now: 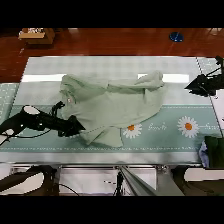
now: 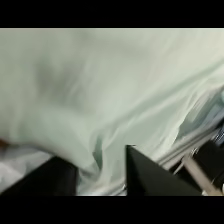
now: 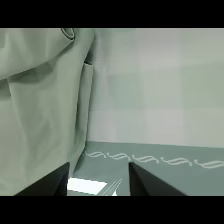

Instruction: Fold the shirts.

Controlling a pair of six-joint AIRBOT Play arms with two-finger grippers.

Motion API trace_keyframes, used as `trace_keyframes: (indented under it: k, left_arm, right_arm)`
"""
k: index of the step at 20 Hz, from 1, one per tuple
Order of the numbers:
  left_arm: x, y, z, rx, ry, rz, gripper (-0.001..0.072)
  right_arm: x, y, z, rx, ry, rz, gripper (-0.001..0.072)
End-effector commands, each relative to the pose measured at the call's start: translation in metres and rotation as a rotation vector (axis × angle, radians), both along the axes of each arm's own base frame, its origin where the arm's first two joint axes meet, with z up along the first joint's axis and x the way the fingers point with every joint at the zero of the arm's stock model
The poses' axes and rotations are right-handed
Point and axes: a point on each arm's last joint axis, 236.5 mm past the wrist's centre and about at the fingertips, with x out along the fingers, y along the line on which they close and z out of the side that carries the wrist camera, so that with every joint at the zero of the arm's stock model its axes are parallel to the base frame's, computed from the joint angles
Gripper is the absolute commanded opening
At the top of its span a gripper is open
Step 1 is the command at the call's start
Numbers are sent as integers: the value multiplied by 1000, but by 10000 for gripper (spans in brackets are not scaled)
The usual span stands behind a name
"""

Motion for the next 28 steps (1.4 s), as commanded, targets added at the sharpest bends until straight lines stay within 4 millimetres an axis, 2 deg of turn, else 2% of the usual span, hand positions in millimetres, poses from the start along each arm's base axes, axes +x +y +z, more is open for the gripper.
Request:
trace_keyframes:
  k: [1, 3, 5, 8, 15, 18, 20, 22, 25, 27, 28]
  left_arm:
    - [25, -17, -10, -7, -30, 106, 218]
    - [20, -21, -9, -17, -56, 48, 21]
    - [13, -24, -5, -37, -55, 10, 21]
    - [8, -27, -2, -57, -55, -21, 21]
    - [7, -29, 9, -73, -97, -53, 21]
    - [8, -30, 11, -75, -102, -55, 21]
    - [8, -30, 12, -75, -104, -54, 21]
    - [8, -30, 12, -76, -106, -54, 21]
    - [10, -30, 13, -79, -126, -64, 21]
    - [17, -30, 19, -99, -155, -49, 21]
    - [25, -29, 25, -112, -181, -37, 21]
  right_arm:
    - [1, 2, 8, 0, -18, 1, 461]
    - [0, 2, 12, -6, -26, 1, 462]
    - [-2, -2, 8, -24, -15, 4, 464]
    - [0, 1, -5, -4, -14, -28, 534]
    - [8, 19, -56, 97, -42, -204, 526]
    - [8, 51, -77, 118, -3, -128, 526]
    - [18, 79, -86, 129, -13, -89, 526]
    - [29, 97, -93, 122, -31, -85, 524]
    - [35, 123, -104, 109, -19, -78, 516]
    - [41, 136, -107, 99, -36, -78, 295]
    - [45, 140, -102, 116, -46, -88, 133]
